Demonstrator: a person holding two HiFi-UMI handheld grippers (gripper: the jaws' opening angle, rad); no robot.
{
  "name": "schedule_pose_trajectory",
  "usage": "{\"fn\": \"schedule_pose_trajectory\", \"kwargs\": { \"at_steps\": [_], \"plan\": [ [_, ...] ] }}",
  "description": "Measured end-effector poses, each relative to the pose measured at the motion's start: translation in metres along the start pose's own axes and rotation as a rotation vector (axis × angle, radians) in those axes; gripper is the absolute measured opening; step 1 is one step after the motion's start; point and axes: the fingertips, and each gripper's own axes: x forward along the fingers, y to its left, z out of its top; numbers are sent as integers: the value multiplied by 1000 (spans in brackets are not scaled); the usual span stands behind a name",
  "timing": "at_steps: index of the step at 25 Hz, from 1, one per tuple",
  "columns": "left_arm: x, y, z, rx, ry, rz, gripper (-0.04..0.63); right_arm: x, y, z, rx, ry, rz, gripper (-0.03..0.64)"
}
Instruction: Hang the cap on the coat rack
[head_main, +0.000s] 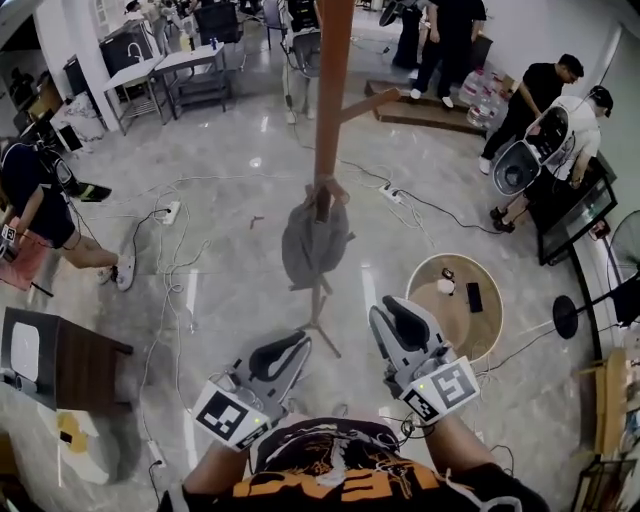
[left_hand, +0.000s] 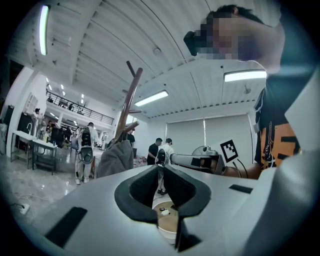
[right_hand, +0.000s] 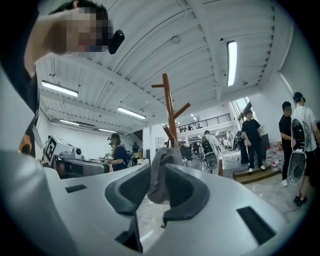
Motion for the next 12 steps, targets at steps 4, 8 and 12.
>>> {"fn": "schedule_pose_trajectory", "kwargs": {
  "at_steps": [4,8,12],
  "plan": [
    [11,-12,-7,-8,3,-23,52,-22,12,-13,37,21,21,92],
    [21,-17,-8,-14,-1,-17,52,-37,17,-11,32,12,40,43],
    [27,-26,-8,-13,7,-35,52,-43,20,-7,17,8,57,15]
  ]
}}
